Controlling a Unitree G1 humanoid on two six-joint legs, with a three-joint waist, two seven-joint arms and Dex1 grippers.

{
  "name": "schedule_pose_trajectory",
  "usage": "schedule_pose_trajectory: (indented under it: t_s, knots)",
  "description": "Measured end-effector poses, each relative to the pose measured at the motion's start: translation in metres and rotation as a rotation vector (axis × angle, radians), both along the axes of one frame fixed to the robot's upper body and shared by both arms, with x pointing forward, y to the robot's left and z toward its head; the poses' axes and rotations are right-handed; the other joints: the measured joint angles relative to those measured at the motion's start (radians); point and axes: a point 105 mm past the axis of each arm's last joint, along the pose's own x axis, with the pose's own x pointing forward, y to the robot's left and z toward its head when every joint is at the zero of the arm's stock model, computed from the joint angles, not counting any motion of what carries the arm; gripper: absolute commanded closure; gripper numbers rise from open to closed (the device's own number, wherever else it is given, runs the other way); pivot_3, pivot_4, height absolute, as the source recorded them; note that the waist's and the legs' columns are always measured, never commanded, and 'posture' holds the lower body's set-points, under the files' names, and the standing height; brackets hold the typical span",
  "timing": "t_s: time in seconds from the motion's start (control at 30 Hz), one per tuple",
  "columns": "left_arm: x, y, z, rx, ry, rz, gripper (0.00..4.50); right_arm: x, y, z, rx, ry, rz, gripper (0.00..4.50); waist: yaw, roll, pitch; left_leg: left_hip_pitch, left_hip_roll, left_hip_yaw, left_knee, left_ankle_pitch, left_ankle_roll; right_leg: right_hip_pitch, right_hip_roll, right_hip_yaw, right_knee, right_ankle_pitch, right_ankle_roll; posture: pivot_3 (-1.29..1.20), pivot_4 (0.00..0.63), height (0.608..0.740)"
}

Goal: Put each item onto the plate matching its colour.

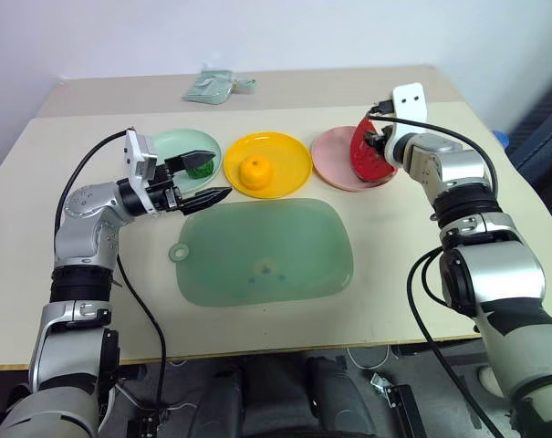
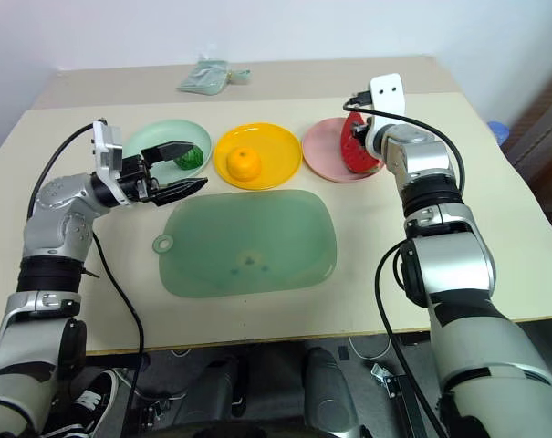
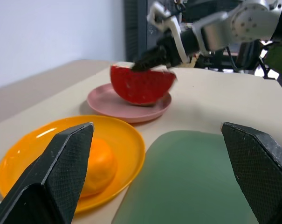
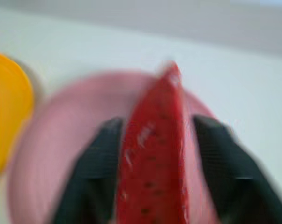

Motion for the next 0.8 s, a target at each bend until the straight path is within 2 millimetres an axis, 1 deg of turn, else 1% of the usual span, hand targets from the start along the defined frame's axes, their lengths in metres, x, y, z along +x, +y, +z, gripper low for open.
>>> schedule_pose_trajectory:
  t_s: [0.1,0.17,0.2,0.23,0.27,0.3,0.33,0.37,0.43,0.5,0.53,0.6,0.67,0.7,0.77,0.8]
  knots:
    - [-0.001,0.004,0.003,0.009,-0.013,0.015,0.00,-0.002,0.008,0.028,0.049,-0.109,0.066,1.28,0.001,0.000,0.000,0.000,0.000,0.000,0.000,0.000,0.000,0.000,0.000,0.000,0.000,0.000,0.000,0.00,0.150,0.740]
    - [-0.003,0.005,0.004,0.012,-0.018,0.015,0.00,-0.008,0.016,0.048,0.041,-0.192,0.125,1.28,0.001,0.000,0.000,0.000,0.000,0.000,0.000,0.000,0.000,0.000,0.000,0.000,0.000,0.000,0.000,0.00,0.150,0.740]
    - [-0.006,0.006,0.004,0.012,-0.012,0.011,0.00,-0.015,0.023,0.060,0.033,-0.249,0.190,1.28,0.001,0.000,0.000,0.000,0.000,0.000,0.000,0.000,0.000,0.000,0.000,0.000,0.001,0.000,0.000,0.00,0.150,0.740]
    - [-0.008,0.008,0.003,0.010,-0.008,0.009,0.00,-0.022,0.028,0.067,0.036,-0.286,0.246,1.28,0.001,0.000,0.000,0.000,0.000,0.000,-0.001,0.000,0.000,0.000,0.000,0.000,0.001,0.000,0.000,0.00,0.150,0.740]
    - [-0.011,0.010,0.002,0.010,0.002,0.007,0.00,-0.032,0.033,0.071,0.022,-0.317,0.312,1.28,0.002,0.000,0.000,0.000,0.000,0.000,-0.001,0.000,0.000,0.000,0.000,0.000,0.001,0.000,0.000,0.00,0.150,0.740]
    - [-0.014,0.013,0.001,0.006,0.015,0.005,0.00,-0.042,0.036,0.071,-0.002,-0.334,0.377,1.28,0.003,0.000,0.000,0.000,0.000,0.000,-0.001,0.000,0.000,0.000,0.000,0.000,0.001,0.000,0.000,0.00,0.150,0.740]
    - [-0.018,0.015,0.000,0.006,0.027,-0.002,0.00,-0.052,0.036,0.067,-0.035,-0.341,0.421,1.28,0.006,0.000,0.000,0.000,0.000,-0.001,-0.001,0.000,0.000,0.001,0.000,0.000,0.001,0.000,0.000,0.00,0.150,0.740]
    - [-0.023,0.017,-0.001,0.004,0.044,-0.012,0.00,-0.066,0.037,0.060,-0.063,-0.338,0.482,1.28,0.011,0.000,0.000,0.000,0.000,-0.001,0.000,0.000,0.000,0.001,-0.001,0.000,0.000,0.000,0.000,0.00,0.150,0.740]
    - [-0.031,0.023,-0.005,0.000,0.080,-0.019,0.00,-0.096,0.042,0.037,-0.079,-0.311,0.630,1.28,0.017,0.000,0.000,0.000,0.000,0.000,0.001,-0.001,0.001,0.001,-0.001,0.000,-0.001,0.000,0.001,0.00,0.150,0.740]
    - [-0.037,0.030,-0.007,-0.001,0.086,-0.004,0.00,-0.132,0.050,0.015,-0.105,-0.277,0.775,1.28,0.025,0.000,0.000,0.000,0.000,0.000,0.001,-0.001,0.001,0.001,-0.001,0.000,-0.001,-0.001,0.001,0.00,0.150,0.740]
    - [-0.038,0.034,-0.010,-0.001,0.092,0.013,0.00,-0.146,0.054,0.007,-0.111,-0.262,0.834,1.28,0.026,0.000,0.000,0.000,0.000,0.000,0.002,-0.001,0.001,0.001,-0.001,0.000,0.000,-0.001,0.001,0.00,0.150,0.740]
    - [-0.042,0.037,-0.016,0.001,0.103,0.034,0.00,-0.170,0.055,-0.002,-0.138,-0.233,0.929,1.28,0.028,0.000,0.000,0.001,0.000,0.000,0.004,-0.001,0.001,0.003,-0.001,0.000,0.000,0.000,0.001,0.00,0.150,0.740]
    - [-0.047,0.038,-0.019,0.021,0.113,0.034,0.00,-0.178,0.052,-0.013,-0.212,-0.188,0.967,1.28,0.028,-0.002,-0.001,0.003,0.000,0.000,0.004,-0.001,0.001,0.005,-0.001,0.000,-0.001,0.000,0.001,0.00,0.150,0.740]
    - [-0.049,0.040,-0.021,0.031,0.125,0.035,0.00,-0.179,0.050,-0.020,-0.214,-0.160,0.971,1.28,0.027,-0.002,-0.001,0.003,0.000,0.000,0.004,-0.001,0.001,0.006,0.000,0.000,-0.001,-0.001,0.000,0.00,0.150,0.740]
    - [-0.054,0.037,-0.021,0.039,0.129,0.020,0.00,-0.179,0.050,-0.031,-0.161,-0.103,0.978,1.28,0.028,-0.001,-0.001,0.003,0.000,0.000,0.003,-0.001,0.001,0.005,-0.001,0.000,-0.001,-0.001,0.000,0.00,0.150,0.740]
    - [-0.055,0.036,-0.022,0.039,0.134,0.016,0.00,-0.180,0.052,-0.033,-0.123,-0.087,0.987,1.28,0.028,-0.001,-0.001,0.003,0.000,0.000,0.003,-0.001,0.001,0.005,-0.001,0.000,-0.001,-0.001,0.000,0.00,0.150,0.740]
